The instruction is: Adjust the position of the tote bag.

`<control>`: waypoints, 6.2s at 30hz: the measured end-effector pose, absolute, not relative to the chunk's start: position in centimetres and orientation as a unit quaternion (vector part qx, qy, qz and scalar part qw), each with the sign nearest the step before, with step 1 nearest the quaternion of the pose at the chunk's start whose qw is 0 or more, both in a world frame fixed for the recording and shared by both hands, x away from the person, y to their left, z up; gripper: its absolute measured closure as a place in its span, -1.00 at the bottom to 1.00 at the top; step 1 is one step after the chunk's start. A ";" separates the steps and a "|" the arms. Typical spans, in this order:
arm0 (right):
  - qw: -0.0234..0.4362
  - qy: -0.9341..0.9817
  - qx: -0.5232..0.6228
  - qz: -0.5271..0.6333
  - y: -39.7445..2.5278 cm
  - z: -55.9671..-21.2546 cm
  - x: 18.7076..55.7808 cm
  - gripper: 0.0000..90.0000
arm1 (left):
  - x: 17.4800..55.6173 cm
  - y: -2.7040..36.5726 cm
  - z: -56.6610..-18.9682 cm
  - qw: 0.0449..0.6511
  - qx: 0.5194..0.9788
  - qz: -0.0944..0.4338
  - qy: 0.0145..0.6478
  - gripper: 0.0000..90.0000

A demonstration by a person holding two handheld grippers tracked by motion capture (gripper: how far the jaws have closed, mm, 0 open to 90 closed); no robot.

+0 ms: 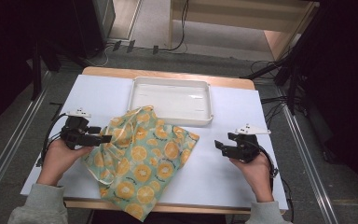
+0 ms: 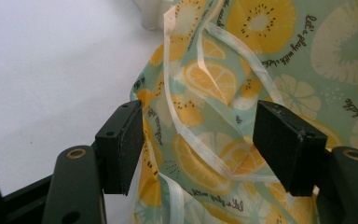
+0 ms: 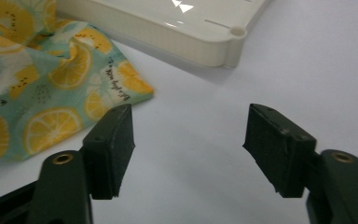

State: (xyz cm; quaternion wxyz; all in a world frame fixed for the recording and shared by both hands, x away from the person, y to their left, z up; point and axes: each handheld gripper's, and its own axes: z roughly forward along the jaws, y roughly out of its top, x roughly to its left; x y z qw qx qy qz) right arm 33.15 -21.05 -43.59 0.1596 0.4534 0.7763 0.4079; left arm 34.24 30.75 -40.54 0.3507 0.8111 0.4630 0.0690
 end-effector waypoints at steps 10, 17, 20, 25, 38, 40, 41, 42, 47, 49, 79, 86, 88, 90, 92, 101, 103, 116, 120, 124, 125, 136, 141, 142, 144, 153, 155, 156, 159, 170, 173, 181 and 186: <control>0.129 0.782 0.446 0.415 -21.1 -43.6 33.3 -0.09 | 34.9 30.9 -40.7 0.348 0.809 0.067 0.470 -0.28; 0.117 0.784 0.447 0.414 -21.0 -43.5 32.9 -0.11 | 35.4 30.5 -40.7 0.346 0.814 0.068 0.462 -0.30; 0.121 0.784 0.446 0.416 -21.1 -43.5 32.6 -0.12 | 35.6 30.6 -40.7 0.350 0.813 0.065 0.462 -0.35; 0.126 0.783 0.440 0.422 -21.1 -43.5 32.7 -0.13 | 35.3 30.6 -40.5 0.350 0.814 0.070 0.457 -0.37; 0.129 0.786 0.434 0.420 -20.2 -43.2 32.7 -0.15 | 34.7 30.7 -40.4 0.353 0.814 0.066 0.456 -0.39; 0.130 0.788 0.432 0.420 -20.0 -43.2 32.7 -0.15 | 34.7 30.8 -40.3 0.350 0.814 0.071 0.459 -0.40; 0.130 0.789 0.430 0.418 -19.9 -43.2 32.7 -0.16 | 34.6 30.8 -40.2 0.352 0.810 0.074 0.463 -0.42; 0.130 0.791 0.429 0.416 -19.8 -43.3 32.8 -0.16 | 34.6 30.9 -40.2 0.352 0.810 0.076 0.463 -0.42; 0.130 0.791 0.427 0.418 -19.6 -43.1 32.8 -0.17 | 34.6 31.0 -40.4 0.347 0.809 0.077 0.467 -0.49; 0.130 0.790 0.427 0.421 -19.6 -43.1 32.9 -0.17 | 34.8 31.0 -40.4 0.347 0.807 0.078 0.472 -0.53; 0.139 0.789 0.424 0.423 -19.5 -43.2 32.3 -0.16 | 38.1 30.7 -43.0 0.345 0.798 0.044 0.493 -0.60; 0.140 0.789 0.427 0.420 -19.6 -43.3 32.3 -0.16 | 38.1 29.9 -43.9 0.329 0.815 0.051 0.474 -0.60; 0.141 0.789 0.427 0.419 -19.5 -43.3 32.4 -0.16 | 38.0 29.7 -44.1 0.334 0.816 0.056 0.469 -0.57; 0.141 0.789 0.427 0.419 -19.5 -43.3 32.4 -0.16 | 37.8 29.5 -44.4 0.333 0.819 0.060 0.463 -0.52; 0.143 0.784 0.429 0.425 -19.7 -43.2 32.3 -0.16 | 37.7 29.3 -44.7 0.322 0.827 0.063 0.457 -0.51; 0.147 0.783 0.433 0.421 -19.8 -43.3 32.7 -0.16 | 37.3 29.4 -45.2 0.327 0.813 0.077 0.475 -0.22; 0.148 0.783 0.433 0.421 -19.8 -43.3 32.7 -0.15 | 37.1 29.5 -45.2 0.327 0.811 0.088 0.478 -0.15; 0.151 0.783 0.437 0.416 -19.8 -43.3 32.7 -0.07 | 37.0 29.4 -44.8 0.298 0.821 0.075 0.481 0.95; 0.152 0.783 0.435 0.417 -19.8 -43.2 32.7 -0.02 | 37.0 29.1 -44.6 0.292 0.829 0.067 0.471 0.99; 0.150 0.784 0.435 0.417 -19.8 -43.2 32.7 -0.01 | 37.1 29.3 -44.1 0.320 0.820 0.041 0.473 1.00; 0.150 0.784 0.435 0.417 -19.8 -43.3 32.7 -0.01 | 37.1 29.4 -43.6 0.328 0.817 0.038 0.473 1.00; 0.151 0.777 0.435 0.429 -19.9 -42.9 32.8 -0.01 | 35.9 28.0 -39.9 0.348 0.822 0.030 0.449 1.00; 0.147 0.779 0.433 0.429 -19.6 -42.9 33.0 -0.01 | 35.4 27.2 -37.8 0.369 0.823 0.012 0.432 1.00; 0.146 0.780 0.432 0.429 -19.5 -42.9 33.1 -0.01 | 35.3 27.0 -37.4 0.369 0.825 0.011 0.428 1.00; 0.146 0.778 0.430 0.433 -19.3 -42.8 33.1 0.00 | 35.2 26.6 -36.6 0.370 0.828 0.012 0.421 1.00; 0.142 0.782 0.421 0.438 -18.6 -42.4 33.2 0.08 | 35.5 24.4 -34.5 0.380 0.833 -0.004 0.402 1.00; 0.142 0.784 0.420 0.434 -18.5 -42.3 33.2 0.11 | 35.5 23.9 -34.3 0.382 0.833 -0.007 0.402 1.00; 0.143 0.784 0.419 0.435 -18.4 -42.3 33.1 0.11 | 35.4 23.5 -34.2 0.379 0.835 -0.007 0.400 1.00; 0.144 0.782 0.417 0.441 -18.4 -42.0 33.1 0.12 | 35.5 22.5 -33.8 0.376 0.839 -0.008 0.393 1.00; 0.137 0.773 0.420 0.455 -19.0 -41.4 33.0 0.14 | 34.9 19.9 -31.7 0.383 0.850 -0.003 0.363 1.00; 0.138 0.779 0.414 0.451 -18.8 -41.4 32.9 0.16 | 34.7 19.3 -31.3 0.387 0.850 -0.006 0.357 1.00; 0.147 0.776 0.409 0.457 -18.8 -40.7 32.6 0.17 | 34.1 17.0 -30.7 0.384 0.859 -0.005 0.337 0.99; 0.151 0.774 0.410 0.458 -18.9 -40.5 32.5 0.18 | 33.7 15.3 -31.1 0.386 0.862 -0.006 0.329 0.99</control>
